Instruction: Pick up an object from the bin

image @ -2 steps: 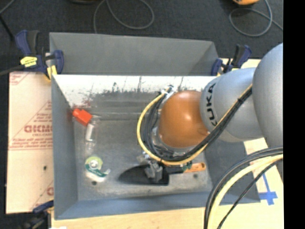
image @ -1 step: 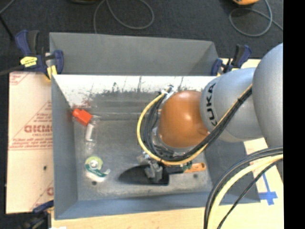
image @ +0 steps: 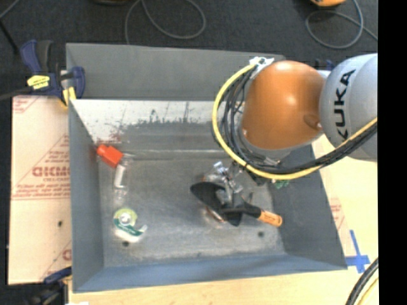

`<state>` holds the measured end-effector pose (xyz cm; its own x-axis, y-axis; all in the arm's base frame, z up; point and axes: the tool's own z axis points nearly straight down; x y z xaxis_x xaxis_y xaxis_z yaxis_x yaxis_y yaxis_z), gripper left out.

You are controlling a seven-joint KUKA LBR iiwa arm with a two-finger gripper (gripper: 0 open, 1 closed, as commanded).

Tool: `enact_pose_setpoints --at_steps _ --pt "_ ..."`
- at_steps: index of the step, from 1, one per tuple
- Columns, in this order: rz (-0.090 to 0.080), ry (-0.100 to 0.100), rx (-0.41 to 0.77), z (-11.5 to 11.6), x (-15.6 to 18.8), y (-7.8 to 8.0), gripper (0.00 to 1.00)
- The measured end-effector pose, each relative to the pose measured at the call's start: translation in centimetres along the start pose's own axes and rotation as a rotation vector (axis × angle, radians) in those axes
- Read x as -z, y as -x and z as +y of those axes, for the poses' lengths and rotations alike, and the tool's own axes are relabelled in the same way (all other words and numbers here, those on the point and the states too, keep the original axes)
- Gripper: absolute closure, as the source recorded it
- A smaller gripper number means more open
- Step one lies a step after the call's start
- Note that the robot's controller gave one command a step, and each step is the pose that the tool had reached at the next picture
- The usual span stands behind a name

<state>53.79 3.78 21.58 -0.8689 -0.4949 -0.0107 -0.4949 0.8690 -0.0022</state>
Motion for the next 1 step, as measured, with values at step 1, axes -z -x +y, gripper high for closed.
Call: enact_pose_setpoints --at_steps 1 --pt "0.002 0.003 -0.003 0.08 -0.1 -0.05 1.0"
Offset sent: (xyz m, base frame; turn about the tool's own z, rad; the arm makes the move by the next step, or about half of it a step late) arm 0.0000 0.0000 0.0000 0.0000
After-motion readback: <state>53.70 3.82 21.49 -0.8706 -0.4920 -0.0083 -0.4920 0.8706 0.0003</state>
